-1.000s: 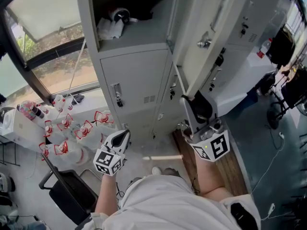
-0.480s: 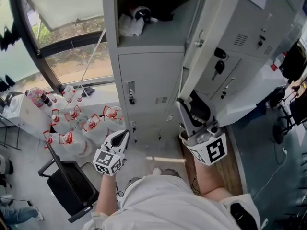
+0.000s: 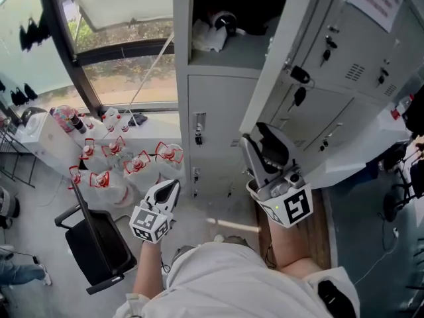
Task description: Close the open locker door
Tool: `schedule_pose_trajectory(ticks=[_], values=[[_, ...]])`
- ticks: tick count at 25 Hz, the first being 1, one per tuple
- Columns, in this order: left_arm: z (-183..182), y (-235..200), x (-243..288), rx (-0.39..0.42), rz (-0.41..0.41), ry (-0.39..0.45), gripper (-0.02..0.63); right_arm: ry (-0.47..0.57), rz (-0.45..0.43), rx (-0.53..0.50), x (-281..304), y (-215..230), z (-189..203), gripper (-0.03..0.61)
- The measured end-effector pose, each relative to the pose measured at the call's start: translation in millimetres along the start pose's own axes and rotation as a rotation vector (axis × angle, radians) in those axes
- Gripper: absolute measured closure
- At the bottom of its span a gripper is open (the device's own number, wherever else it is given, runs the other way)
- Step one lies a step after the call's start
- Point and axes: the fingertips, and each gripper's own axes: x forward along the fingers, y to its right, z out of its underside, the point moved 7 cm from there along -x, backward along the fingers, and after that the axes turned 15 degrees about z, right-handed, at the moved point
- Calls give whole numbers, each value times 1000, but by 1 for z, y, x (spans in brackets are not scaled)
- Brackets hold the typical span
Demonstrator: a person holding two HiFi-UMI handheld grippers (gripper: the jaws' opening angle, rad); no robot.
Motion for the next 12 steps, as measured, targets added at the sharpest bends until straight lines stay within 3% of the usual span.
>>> schedule_pose_trajectory(ticks=[12], values=[[4,-1,-27,-16,-129,1,611,21,-69,76,24,-6,17,460]])
